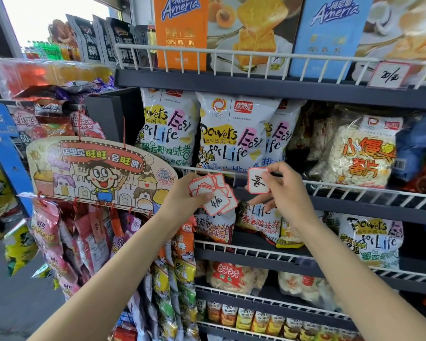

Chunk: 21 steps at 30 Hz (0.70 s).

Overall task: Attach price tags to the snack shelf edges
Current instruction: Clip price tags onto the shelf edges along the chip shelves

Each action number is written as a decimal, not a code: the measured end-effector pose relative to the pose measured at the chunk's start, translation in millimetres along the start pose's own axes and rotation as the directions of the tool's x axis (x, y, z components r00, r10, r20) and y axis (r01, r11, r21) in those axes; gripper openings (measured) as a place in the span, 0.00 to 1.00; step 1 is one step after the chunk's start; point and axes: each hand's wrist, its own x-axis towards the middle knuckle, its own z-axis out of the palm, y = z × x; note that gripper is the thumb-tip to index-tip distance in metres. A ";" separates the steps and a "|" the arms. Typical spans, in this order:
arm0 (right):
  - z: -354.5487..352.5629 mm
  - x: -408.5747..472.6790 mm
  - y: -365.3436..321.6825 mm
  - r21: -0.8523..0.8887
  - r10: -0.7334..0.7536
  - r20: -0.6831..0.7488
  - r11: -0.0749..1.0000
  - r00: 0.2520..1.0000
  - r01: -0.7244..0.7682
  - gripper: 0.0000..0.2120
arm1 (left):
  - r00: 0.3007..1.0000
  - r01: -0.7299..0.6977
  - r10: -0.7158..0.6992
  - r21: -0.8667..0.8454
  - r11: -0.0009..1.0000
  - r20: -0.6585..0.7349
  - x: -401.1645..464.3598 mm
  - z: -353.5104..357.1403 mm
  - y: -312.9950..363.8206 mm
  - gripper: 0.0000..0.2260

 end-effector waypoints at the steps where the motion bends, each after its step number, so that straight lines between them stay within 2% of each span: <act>1: -0.6 1.5 0.9 -0.009 -0.004 -0.001 1.000 1.000 0.004 0.05 | 1.000 0.010 -0.010 -0.006 1.000 0.000 0.4 -0.3 -2.3 0.11; 8: -0.9 15.2 3.2 -0.198 -0.121 -0.002 0.973 0.993 0.119 0.04 | 0.999 0.025 -0.026 0.049 0.998 0.024 10.3 4.2 -2.5 0.15; 11: -0.5 21.9 4.3 -0.319 -0.196 0.025 0.928 0.980 0.194 0.10 | 0.999 -0.033 0.031 0.060 0.998 0.045 12.0 6.0 -1.4 0.14; 14: 1.3 27.6 8.8 -0.488 -0.251 0.079 0.834 0.965 0.257 0.15 | 0.995 -0.091 0.087 0.092 0.992 0.047 13.1 9.1 -1.0 0.11; 18: 0.7 37.4 17.2 -0.621 -0.310 0.050 0.735 0.949 0.273 0.04 | 0.992 -0.105 0.091 0.184 0.977 0.081 19.3 14.0 -2.3 0.14; 21: -1.9 42.1 22.1 -0.671 -0.395 0.020 0.676 0.918 0.306 0.03 | 0.990 -0.085 0.057 0.214 0.973 0.131 23.9 19.7 -1.8 0.20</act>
